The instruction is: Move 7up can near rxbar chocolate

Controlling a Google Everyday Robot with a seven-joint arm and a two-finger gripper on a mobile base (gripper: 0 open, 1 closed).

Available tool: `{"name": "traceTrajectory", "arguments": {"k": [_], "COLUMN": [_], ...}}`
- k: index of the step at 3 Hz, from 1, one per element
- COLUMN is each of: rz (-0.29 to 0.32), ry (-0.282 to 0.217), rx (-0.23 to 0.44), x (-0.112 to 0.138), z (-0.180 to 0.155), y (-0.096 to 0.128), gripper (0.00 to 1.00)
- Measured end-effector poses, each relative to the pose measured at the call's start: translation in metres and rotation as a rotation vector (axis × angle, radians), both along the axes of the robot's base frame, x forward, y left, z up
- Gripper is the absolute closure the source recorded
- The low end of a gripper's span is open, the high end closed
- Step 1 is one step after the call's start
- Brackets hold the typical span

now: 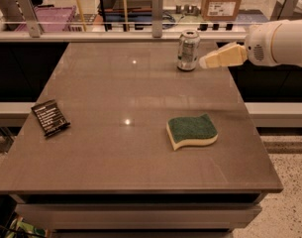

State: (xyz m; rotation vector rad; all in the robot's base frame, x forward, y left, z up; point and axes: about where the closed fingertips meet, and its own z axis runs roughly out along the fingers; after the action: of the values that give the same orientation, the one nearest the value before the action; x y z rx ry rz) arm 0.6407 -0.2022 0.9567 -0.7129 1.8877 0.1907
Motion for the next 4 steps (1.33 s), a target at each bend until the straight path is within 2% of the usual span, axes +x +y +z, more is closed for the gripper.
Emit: {"name": "traceTrajectory", "arguments": {"k": [1, 4], "rz": [0.006, -0.016], "ry": [0.001, -0.044], "rx": [0.019, 0.185], "x": [0.011, 0.068], "z": [-0.003, -0.031], "y": [0.003, 0.011], "gripper": [0.00, 0.00]}}
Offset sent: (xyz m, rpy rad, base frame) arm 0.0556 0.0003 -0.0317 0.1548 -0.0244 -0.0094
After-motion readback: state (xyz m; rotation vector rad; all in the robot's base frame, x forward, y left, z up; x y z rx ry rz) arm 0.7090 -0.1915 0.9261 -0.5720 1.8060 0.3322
